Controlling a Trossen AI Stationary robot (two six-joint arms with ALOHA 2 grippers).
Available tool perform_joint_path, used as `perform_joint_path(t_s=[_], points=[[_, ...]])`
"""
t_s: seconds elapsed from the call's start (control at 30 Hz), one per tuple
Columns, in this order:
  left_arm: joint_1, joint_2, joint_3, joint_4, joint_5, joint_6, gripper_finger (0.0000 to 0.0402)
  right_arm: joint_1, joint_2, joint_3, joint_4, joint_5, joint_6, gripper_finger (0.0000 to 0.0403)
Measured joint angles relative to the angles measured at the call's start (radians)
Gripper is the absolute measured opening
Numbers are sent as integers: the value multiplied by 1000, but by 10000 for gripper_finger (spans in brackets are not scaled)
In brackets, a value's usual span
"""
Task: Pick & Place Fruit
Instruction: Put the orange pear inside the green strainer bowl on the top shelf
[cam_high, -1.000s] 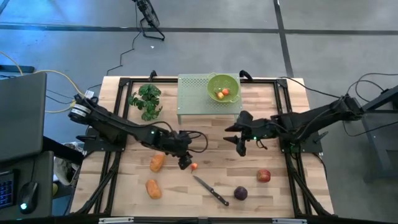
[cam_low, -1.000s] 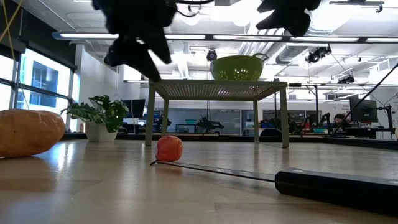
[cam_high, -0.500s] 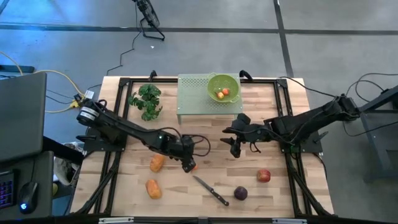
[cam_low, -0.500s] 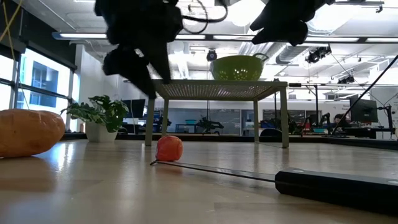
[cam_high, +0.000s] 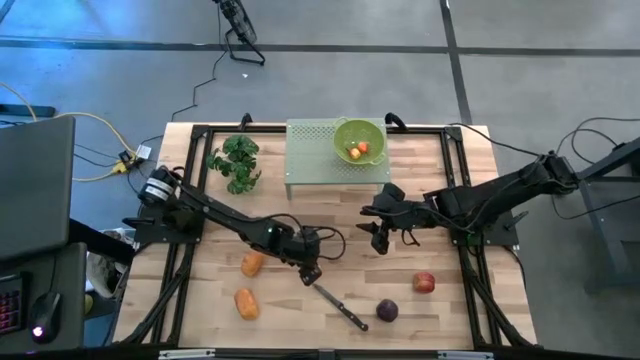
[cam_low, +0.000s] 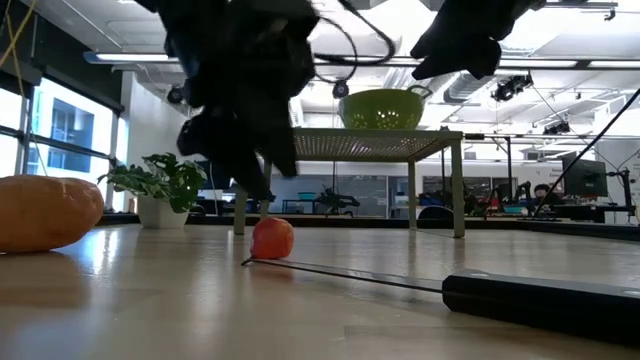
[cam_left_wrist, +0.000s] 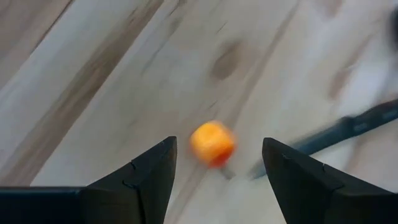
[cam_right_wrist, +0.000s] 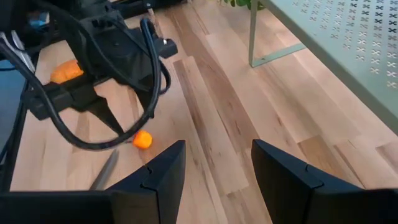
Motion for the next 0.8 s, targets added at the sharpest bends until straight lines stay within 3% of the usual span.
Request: perform_joint_path(t_s=[0.8], points=[[0, 133, 3, 76, 47, 90, 230, 0, 0, 0, 2, 3, 2, 176]])
